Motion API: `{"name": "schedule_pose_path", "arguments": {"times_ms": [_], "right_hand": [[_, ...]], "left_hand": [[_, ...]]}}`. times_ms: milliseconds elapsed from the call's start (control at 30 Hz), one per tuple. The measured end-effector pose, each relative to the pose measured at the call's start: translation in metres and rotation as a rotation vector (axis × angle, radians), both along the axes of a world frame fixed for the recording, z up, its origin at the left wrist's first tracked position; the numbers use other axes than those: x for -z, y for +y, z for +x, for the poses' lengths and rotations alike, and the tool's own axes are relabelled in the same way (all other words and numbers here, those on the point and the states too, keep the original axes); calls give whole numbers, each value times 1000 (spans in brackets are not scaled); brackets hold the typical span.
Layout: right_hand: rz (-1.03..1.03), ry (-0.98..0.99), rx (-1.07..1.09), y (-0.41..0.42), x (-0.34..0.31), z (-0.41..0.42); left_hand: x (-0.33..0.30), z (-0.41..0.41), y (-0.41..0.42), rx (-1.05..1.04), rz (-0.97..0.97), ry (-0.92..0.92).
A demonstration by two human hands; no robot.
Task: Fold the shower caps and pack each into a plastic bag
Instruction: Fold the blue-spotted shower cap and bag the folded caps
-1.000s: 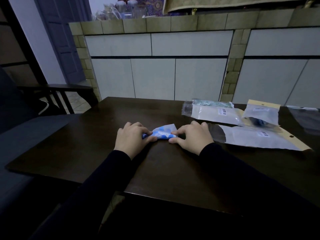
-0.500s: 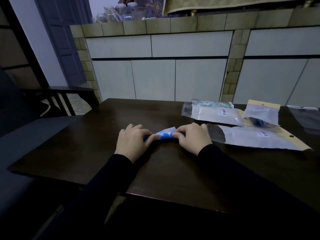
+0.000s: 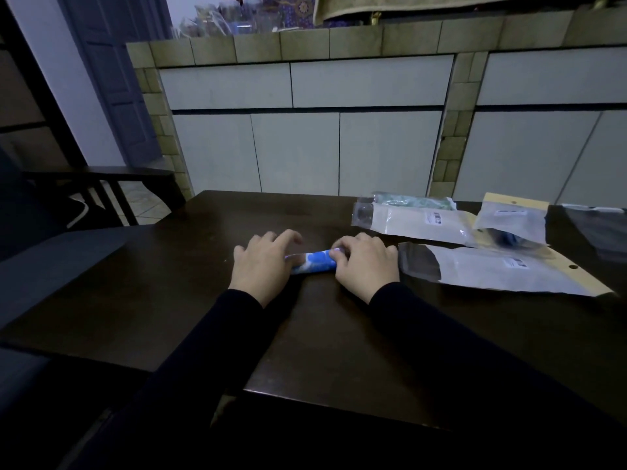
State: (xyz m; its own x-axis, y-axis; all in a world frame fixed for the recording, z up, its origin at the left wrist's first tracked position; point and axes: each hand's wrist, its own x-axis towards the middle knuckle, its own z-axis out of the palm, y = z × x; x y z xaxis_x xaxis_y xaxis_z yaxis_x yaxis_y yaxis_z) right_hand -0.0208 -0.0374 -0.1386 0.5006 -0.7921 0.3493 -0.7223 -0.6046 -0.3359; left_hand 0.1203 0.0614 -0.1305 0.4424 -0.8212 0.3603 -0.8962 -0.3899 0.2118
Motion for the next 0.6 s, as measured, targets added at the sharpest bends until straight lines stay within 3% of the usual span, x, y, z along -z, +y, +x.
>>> {"name": "schedule_pose_path", "arguments": {"times_ms": [133,400,600], "right_hand": [[-155,-91,-117,-6,1,-1],[-33,130,-283,-13,-4,-10],[-114,241,-363,-7,-10,-12]], "left_hand": [[2,-1,-1,95,-104,-135],[3,-3,2,87,-17,-91],[3,-7,4,128,3,-188]]}}
